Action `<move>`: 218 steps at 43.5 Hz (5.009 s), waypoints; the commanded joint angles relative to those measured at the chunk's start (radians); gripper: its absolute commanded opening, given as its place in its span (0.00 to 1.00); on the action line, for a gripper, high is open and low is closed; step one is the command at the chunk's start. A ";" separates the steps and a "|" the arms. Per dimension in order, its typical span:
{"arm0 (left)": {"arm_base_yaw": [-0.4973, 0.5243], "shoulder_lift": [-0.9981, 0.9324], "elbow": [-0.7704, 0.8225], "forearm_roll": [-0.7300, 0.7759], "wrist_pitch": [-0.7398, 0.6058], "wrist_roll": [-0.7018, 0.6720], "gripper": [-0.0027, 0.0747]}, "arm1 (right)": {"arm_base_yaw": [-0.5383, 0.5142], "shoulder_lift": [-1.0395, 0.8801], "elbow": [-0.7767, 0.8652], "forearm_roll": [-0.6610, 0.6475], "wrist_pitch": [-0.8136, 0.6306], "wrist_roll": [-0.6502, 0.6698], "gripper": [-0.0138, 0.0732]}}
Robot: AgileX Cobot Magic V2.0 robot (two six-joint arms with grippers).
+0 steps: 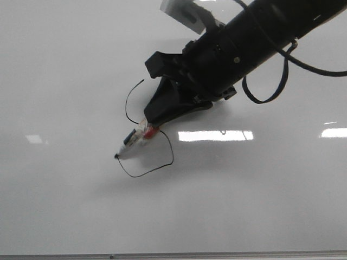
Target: Write number 8 on whiteboard
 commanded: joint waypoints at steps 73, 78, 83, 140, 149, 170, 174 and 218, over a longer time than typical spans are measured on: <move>-0.002 0.006 -0.030 -0.042 -0.113 -0.009 0.01 | -0.053 -0.304 -0.121 0.101 0.356 -0.188 0.09; -0.002 0.012 -0.071 -0.055 -0.063 -0.009 0.01 | -0.036 -0.384 -0.121 -0.054 0.364 -0.188 0.09; -0.002 0.058 -0.180 -0.021 0.107 -0.009 0.01 | 0.025 -0.439 -0.121 -0.241 0.384 -0.188 0.09; -0.077 0.436 -0.360 0.055 0.218 0.084 0.04 | 0.377 -0.489 -0.121 -0.370 0.400 -0.186 0.09; -0.077 0.436 -0.360 0.055 0.216 0.084 0.01 | 0.377 -0.489 -0.121 -0.367 0.386 -0.185 0.34; 0.094 0.488 -0.360 0.122 0.259 -0.219 0.01 | 0.249 -0.633 -0.116 -0.361 0.260 -0.066 0.82; 0.225 0.507 -0.360 0.172 0.298 -0.296 0.01 | 0.172 -0.708 -0.075 -0.395 0.260 -0.005 0.75; 0.913 1.023 -0.414 0.236 0.058 -0.296 0.01 | -0.305 -1.597 0.760 -0.437 0.033 0.423 0.08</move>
